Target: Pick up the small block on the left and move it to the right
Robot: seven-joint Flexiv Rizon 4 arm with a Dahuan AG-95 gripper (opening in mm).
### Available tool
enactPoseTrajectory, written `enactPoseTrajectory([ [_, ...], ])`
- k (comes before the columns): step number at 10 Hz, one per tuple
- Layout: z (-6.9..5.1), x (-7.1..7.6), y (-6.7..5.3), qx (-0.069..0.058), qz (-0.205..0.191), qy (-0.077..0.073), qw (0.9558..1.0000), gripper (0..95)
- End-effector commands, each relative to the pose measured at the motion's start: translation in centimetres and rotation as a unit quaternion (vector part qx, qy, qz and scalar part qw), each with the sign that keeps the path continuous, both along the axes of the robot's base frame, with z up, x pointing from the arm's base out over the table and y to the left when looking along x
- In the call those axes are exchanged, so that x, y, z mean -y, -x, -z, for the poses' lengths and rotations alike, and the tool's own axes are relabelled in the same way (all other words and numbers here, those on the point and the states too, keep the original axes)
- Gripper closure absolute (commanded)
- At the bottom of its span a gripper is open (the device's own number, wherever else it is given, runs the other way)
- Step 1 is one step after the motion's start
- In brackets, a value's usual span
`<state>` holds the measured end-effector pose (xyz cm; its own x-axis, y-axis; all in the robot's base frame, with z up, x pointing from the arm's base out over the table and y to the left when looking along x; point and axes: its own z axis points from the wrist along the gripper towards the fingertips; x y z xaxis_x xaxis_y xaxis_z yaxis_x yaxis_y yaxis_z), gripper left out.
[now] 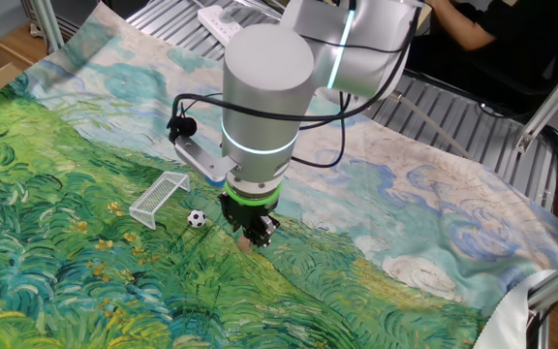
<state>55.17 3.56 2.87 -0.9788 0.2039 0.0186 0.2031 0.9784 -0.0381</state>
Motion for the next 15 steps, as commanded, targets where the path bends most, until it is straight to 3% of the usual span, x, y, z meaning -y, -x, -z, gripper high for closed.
enactPoseTrajectory([
  [1, 0.0, -0.2, 0.1, 0.001, 0.003, -0.003, 1.0, 57.0],
  [12, 1.4, -0.7, 0.0, 0.002, 0.003, 0.0, 1.0, 57.0],
  [13, 1.4, -0.6, 0.0, 0.001, -0.001, 0.0, 1.0, 76.0],
  [14, 1.4, -0.6, 0.0, 0.001, -0.001, -0.001, 1.0, 76.0],
  [15, 1.4, -0.6, 0.0, 0.001, -0.004, -0.002, 1.0, 95.0],
])
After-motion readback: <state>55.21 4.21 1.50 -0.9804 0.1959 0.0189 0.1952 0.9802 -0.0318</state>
